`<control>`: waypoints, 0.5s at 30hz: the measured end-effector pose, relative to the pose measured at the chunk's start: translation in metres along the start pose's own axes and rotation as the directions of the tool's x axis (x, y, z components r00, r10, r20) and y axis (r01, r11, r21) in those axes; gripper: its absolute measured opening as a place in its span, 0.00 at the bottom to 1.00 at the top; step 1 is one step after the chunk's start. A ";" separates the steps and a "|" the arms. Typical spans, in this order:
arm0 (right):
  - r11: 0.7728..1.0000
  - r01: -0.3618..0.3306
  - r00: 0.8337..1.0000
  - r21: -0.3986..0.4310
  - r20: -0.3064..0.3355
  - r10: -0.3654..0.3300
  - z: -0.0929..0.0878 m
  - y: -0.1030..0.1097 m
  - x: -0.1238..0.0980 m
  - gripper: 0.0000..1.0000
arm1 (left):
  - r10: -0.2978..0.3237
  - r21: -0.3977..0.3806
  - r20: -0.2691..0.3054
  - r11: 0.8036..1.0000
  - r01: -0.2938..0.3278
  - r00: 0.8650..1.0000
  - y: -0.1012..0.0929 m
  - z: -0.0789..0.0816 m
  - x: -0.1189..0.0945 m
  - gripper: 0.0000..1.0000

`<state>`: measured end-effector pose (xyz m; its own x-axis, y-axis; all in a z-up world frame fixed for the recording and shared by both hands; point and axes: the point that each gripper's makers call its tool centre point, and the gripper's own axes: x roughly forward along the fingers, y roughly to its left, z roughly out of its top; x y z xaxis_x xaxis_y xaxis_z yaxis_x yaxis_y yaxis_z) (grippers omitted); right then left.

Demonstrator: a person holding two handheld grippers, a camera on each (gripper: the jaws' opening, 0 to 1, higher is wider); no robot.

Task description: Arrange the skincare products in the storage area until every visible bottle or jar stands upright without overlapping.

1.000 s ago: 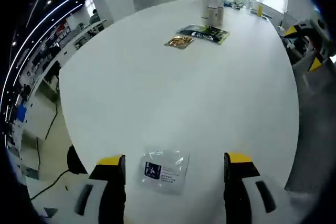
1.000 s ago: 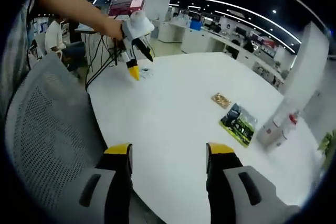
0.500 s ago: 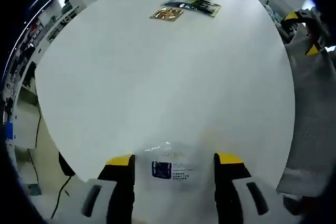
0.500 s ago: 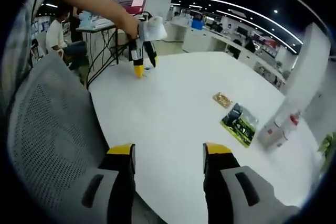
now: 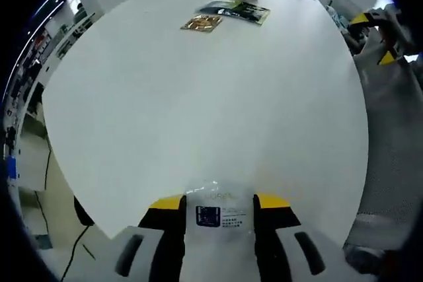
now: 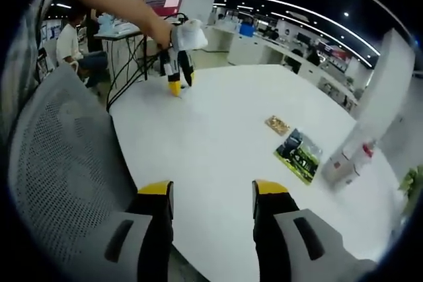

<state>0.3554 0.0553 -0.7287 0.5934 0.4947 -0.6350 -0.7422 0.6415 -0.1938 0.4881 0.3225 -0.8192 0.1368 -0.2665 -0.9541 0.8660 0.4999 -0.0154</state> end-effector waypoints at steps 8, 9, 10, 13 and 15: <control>1.000 0.008 1.000 -0.006 0.013 -0.008 0.003 -0.001 -0.001 0.46 | 0.032 -0.062 0.080 0.998 -0.027 0.996 -0.037 0.007 -0.007 0.41; 1.000 0.009 1.000 -0.007 0.013 -0.009 0.003 -0.001 -0.001 0.46 | 0.040 -0.060 0.090 0.998 -0.034 0.995 -0.041 0.009 -0.011 0.41; 1.000 0.014 1.000 -0.006 0.015 -0.014 0.003 -0.002 -0.002 0.46 | 0.053 -0.074 0.128 0.996 -0.043 0.990 -0.043 0.015 -0.014 0.41; 1.000 0.026 0.999 0.004 0.026 -0.026 0.005 -0.005 -0.003 0.46 | 0.060 -0.114 0.186 0.993 -0.039 0.981 -0.054 0.025 -0.024 0.41; 1.000 0.028 0.999 0.005 0.029 -0.029 0.006 -0.005 -0.003 0.46 | 0.077 -0.131 0.224 0.990 -0.048 0.972 -0.064 0.032 -0.035 0.41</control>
<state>0.3590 0.0540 -0.7210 0.6231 0.4930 -0.6072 -0.7235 0.6583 -0.2079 0.4433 0.2731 -0.7751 0.3071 -0.4053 -0.8611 0.7881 0.6155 -0.0086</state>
